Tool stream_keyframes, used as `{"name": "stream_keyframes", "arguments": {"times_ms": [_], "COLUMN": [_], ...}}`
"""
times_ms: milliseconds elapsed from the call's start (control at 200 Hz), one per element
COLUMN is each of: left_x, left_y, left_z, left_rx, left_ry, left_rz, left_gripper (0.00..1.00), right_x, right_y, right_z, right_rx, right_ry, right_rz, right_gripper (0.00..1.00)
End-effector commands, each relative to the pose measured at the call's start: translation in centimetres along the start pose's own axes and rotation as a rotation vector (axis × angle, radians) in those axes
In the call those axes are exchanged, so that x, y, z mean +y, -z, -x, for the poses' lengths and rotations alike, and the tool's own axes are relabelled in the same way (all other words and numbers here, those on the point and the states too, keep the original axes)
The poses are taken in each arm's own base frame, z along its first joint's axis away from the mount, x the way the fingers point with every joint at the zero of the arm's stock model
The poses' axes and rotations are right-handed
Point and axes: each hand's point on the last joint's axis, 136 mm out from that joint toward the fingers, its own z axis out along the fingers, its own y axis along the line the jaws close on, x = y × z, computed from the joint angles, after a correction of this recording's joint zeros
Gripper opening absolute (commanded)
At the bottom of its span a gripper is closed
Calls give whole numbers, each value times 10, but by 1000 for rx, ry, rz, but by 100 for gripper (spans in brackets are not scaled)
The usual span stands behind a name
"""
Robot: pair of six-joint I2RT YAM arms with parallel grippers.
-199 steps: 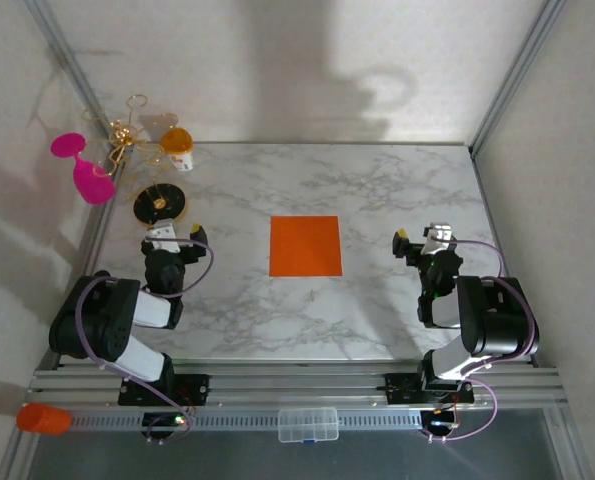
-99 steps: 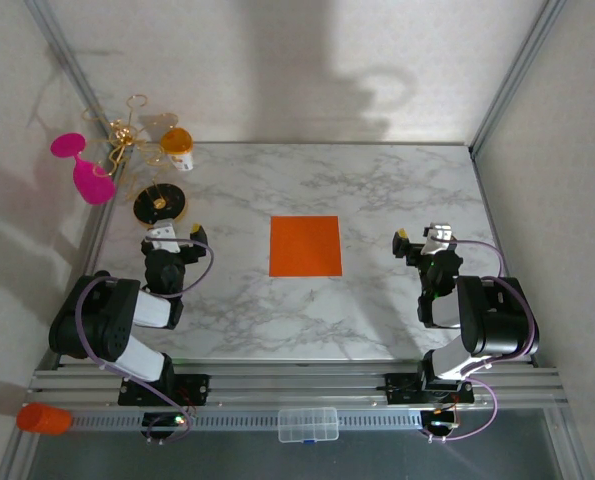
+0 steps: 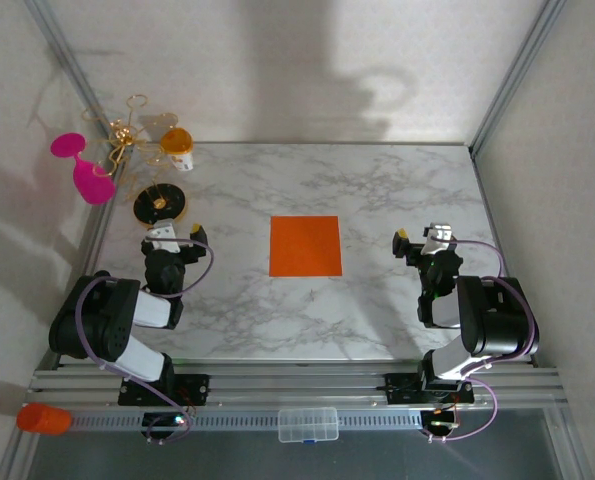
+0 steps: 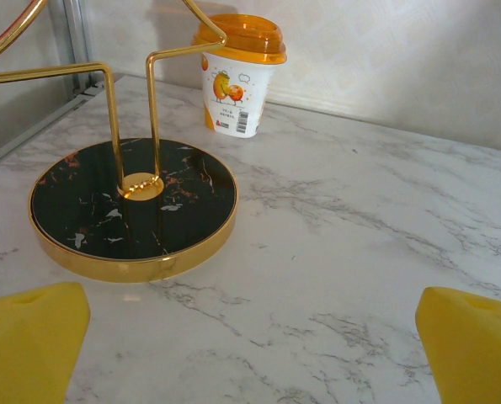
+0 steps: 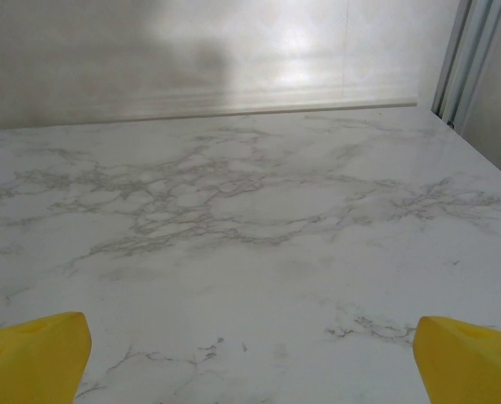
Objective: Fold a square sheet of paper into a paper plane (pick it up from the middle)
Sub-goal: Move the square sheet of paper to the center of the table.
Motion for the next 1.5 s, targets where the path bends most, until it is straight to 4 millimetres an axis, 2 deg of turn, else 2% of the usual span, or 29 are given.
{"name": "stream_keyframes", "arguments": {"times_ms": [0,110,135,205,280,385,491,576,641,716,776,901,1051,1156,1312,1407,1497], "left_x": [-2,2,1,-1,0,-2,-8,-14,-27,-48,-71,-114,-165,-191,-217,-222,-218], "left_y": [-3,-5,-6,-13,-17,-16,-12,-13,-14,-13,-11,-2,3,4,5,3,0], "left_z": [12,19,24,29,36,47,61,72,76,77,77,67,37,21,5,-2,-8], "left_rx": [-43,-45,-46,-7,15,13,9,61,131,235,317,437,609,680,755,771,777], "left_ry": [5,12,11,-1,-7,6,101,234,312,400,457,551,589,567,555,547,542], "left_rz": [-7,34,37,50,82,117,112,115,80,9,-80,-223,-322,-339,-372,-371,-341], "left_gripper": [99,99,99,99,99,99,99,99,99,99,99,99,99,99,99,99,99], "right_x": [1,0,-1,-4,-7,-4,18,43,69,105,124,148,175,194,223,243,257], "right_y": [-3,-7,-14,-25,-36,-49,-51,-50,-49,-41,-36,-30,-30,-34,-43,-50,-56], "right_z": [14,16,28,43,53,56,62,69,70,67,62,40,17,1,-18,-30,-41], "right_rx": [-51,-15,-15,26,77,182,227,280,355,458,535,657,724,765,817,844,862], "right_ry": [-1,-1,-3,-13,-39,-106,-147,-226,-330,-443,-509,-620,-638,-649,-598,-537,-470], "right_rz": [2,-4,-10,-35,-60,-74,-24,44,154,317,375,423,431,440,415,394,359], "right_gripper": [99,99,99,99,99,99,99,99,99,99,99,99,99,96,91,88,86]}}
